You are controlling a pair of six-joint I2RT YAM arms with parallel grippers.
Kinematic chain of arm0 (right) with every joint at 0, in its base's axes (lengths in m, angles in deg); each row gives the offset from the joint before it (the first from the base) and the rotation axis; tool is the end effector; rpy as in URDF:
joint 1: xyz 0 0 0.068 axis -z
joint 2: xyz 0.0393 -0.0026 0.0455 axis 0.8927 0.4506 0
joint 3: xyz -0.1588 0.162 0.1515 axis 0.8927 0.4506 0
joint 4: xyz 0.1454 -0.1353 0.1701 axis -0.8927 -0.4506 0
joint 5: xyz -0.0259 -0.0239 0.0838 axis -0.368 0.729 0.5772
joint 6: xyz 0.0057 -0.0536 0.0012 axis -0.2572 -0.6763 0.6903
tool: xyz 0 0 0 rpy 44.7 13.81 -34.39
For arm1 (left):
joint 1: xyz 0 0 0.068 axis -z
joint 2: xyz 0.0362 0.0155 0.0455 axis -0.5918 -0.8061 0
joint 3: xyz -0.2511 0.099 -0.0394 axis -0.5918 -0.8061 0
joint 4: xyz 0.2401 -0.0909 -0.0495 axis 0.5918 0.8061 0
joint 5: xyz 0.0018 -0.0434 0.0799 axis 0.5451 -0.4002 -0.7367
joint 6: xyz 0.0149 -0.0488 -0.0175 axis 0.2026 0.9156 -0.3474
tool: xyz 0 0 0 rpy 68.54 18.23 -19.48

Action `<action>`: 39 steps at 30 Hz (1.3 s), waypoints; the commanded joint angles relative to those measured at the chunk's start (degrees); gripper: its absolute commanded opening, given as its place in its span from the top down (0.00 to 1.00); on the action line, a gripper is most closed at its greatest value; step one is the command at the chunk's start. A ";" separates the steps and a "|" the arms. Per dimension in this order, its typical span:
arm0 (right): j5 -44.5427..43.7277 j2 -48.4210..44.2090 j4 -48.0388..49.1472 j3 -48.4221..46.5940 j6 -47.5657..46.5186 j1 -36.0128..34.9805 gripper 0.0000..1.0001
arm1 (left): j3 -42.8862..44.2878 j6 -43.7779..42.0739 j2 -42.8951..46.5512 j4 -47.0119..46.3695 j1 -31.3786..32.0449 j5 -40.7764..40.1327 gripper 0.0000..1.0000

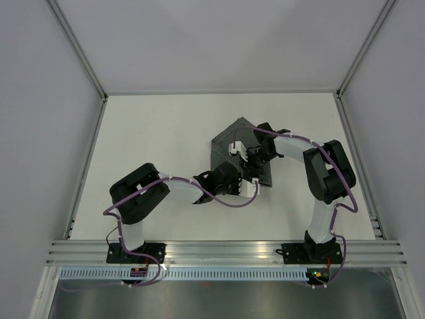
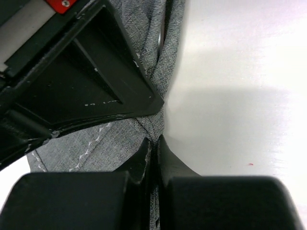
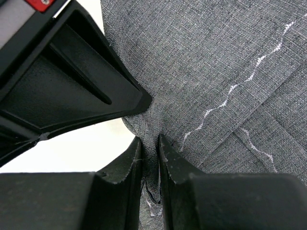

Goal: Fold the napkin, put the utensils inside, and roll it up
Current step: Roll the napkin with the utensil

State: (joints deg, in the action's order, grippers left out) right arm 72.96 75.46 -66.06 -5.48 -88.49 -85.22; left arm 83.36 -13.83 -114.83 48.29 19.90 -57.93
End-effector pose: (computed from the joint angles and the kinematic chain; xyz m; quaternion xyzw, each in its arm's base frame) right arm 0.3170 0.1532 0.1441 -0.6017 0.7161 0.3122 0.1663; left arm 0.2032 -0.3047 0.1293 0.7004 0.5584 -0.0479 0.4420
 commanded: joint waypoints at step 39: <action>3.98 -13.61 -0.76 6.28 9.15 11.79 0.30 | 6.53 19.58 -1.67 18.10 -4.94 23.10 0.98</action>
State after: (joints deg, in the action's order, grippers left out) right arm 73.09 66.17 -69.87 0.29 -79.99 -75.73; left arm 90.18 1.19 -115.07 59.98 15.79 -39.84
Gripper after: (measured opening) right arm 0.694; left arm 0.036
